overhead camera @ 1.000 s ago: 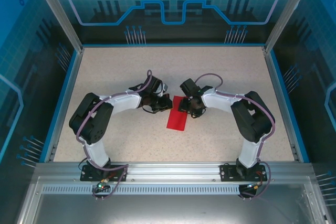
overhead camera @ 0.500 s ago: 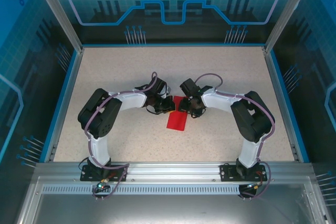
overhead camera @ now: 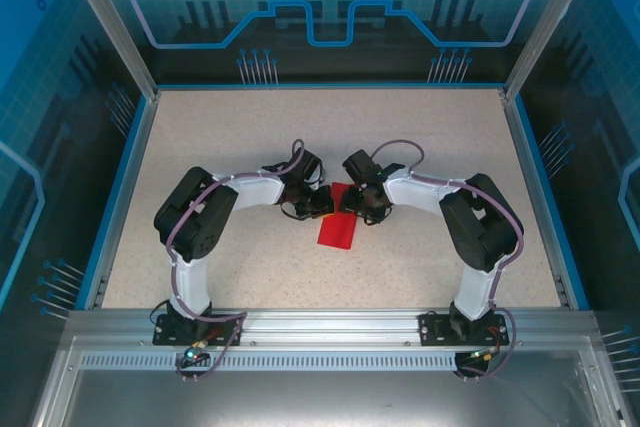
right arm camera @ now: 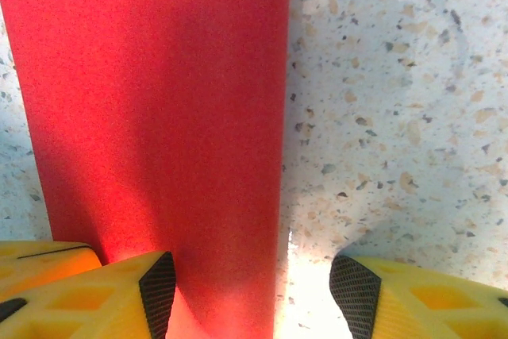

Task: Fold a paper plane with a square sheet of paper (pick it up from the middle)
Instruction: Hold the square sheet of paper at the center of the table, then fold the square sheet of paper in half at the center of the table.

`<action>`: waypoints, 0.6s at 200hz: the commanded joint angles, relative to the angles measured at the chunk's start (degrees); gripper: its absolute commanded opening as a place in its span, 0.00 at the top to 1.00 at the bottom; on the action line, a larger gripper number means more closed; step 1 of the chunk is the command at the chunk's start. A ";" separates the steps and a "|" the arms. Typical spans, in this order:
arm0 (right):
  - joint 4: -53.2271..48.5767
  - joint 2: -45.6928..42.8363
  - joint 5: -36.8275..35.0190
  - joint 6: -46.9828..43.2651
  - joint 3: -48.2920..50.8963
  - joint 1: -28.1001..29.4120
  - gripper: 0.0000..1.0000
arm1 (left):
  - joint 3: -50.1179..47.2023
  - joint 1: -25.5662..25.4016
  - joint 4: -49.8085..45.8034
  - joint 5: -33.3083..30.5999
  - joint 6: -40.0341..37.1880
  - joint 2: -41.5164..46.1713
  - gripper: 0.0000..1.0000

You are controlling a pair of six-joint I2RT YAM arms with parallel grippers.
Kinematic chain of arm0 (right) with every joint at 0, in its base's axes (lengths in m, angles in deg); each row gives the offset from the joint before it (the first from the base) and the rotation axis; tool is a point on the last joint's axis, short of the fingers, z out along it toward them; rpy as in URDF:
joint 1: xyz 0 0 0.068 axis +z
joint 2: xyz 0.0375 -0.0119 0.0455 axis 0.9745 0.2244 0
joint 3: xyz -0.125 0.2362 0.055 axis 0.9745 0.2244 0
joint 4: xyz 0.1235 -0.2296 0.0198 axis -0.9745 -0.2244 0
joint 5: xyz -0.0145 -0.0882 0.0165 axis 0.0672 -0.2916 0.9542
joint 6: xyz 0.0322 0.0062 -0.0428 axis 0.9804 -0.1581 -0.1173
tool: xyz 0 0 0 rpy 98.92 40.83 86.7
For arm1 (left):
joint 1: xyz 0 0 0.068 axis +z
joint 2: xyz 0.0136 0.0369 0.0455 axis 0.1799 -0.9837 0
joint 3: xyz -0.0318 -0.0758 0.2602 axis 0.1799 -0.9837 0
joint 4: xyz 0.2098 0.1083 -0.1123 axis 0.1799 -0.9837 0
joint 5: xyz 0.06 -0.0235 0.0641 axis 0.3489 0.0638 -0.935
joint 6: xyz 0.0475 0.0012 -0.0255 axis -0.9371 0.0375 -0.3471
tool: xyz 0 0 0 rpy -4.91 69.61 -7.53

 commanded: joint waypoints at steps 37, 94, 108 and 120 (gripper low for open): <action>1.81 -2.66 1.87 -2.60 2.47 -0.94 0.34 | -0.33 -0.55 -4.64 -4.38 -2.05 -1.77 1.00; 15.55 -14.47 15.39 -3.93 11.46 -5.99 0.52 | -0.40 -0.55 -4.13 -4.35 -2.10 -1.76 1.00; 21.44 -15.00 21.16 -2.78 14.58 -7.17 0.65 | -0.46 -0.55 -4.11 -4.33 -2.04 -1.69 1.00; 25.70 -14.15 25.02 -1.48 15.93 -7.62 0.72 | -0.51 -0.55 -4.07 -4.34 -2.10 -1.77 1.00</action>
